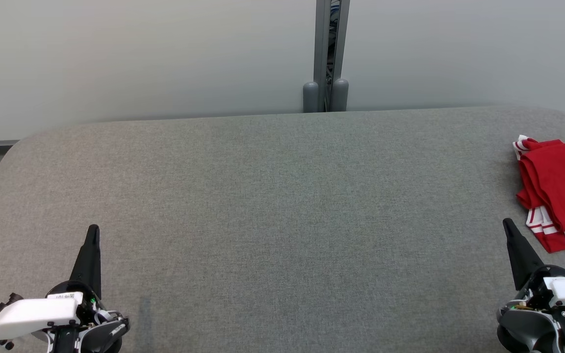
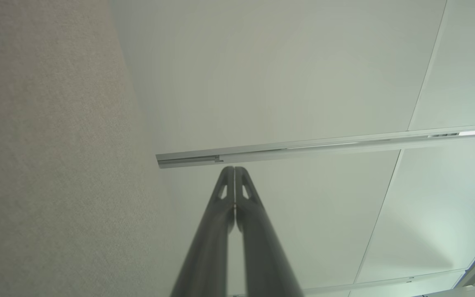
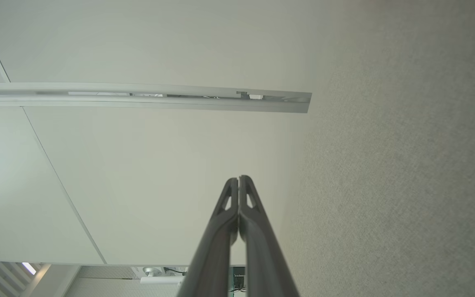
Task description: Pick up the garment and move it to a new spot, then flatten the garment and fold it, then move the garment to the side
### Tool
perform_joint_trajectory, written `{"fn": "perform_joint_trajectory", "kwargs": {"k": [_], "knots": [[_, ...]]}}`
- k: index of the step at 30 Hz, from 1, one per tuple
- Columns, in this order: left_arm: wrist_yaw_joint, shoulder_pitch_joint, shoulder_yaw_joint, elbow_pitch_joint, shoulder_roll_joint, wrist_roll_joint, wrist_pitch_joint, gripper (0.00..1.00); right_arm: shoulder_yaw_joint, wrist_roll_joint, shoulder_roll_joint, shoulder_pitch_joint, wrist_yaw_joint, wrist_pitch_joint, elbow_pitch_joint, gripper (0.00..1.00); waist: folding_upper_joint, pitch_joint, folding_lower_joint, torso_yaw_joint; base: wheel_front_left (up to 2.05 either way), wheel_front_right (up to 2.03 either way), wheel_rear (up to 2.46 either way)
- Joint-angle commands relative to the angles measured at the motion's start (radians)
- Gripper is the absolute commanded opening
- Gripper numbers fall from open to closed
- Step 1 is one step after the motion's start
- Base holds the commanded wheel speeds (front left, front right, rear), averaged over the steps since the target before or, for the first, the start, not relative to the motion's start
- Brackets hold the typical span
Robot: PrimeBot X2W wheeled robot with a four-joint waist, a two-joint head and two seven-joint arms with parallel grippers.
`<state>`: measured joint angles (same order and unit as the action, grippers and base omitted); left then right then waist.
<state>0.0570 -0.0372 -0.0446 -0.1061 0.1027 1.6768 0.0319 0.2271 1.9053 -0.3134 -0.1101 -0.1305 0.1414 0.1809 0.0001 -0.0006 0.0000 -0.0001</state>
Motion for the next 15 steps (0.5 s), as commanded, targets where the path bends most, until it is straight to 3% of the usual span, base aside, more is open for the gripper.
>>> {"fn": "perform_joint_trajectory", "kwargs": {"k": [1,15], "knots": [[-0.003,-0.014,-0.005,0.000,0.001,-0.003,0.002,0.00,-0.001,0.010,-0.007,-0.006,0.000,0.006,-0.002,0.00,-0.0001,0.000,0.0000,0.000,0.00,0.00,0.00],[-0.002,-0.015,-0.007,0.000,-0.001,-0.006,0.005,0.00,0.007,0.015,-0.013,-0.007,0.000,0.012,-0.004,0.00,-0.0001,0.000,0.0000,0.000,0.00,0.00,0.00]]}}
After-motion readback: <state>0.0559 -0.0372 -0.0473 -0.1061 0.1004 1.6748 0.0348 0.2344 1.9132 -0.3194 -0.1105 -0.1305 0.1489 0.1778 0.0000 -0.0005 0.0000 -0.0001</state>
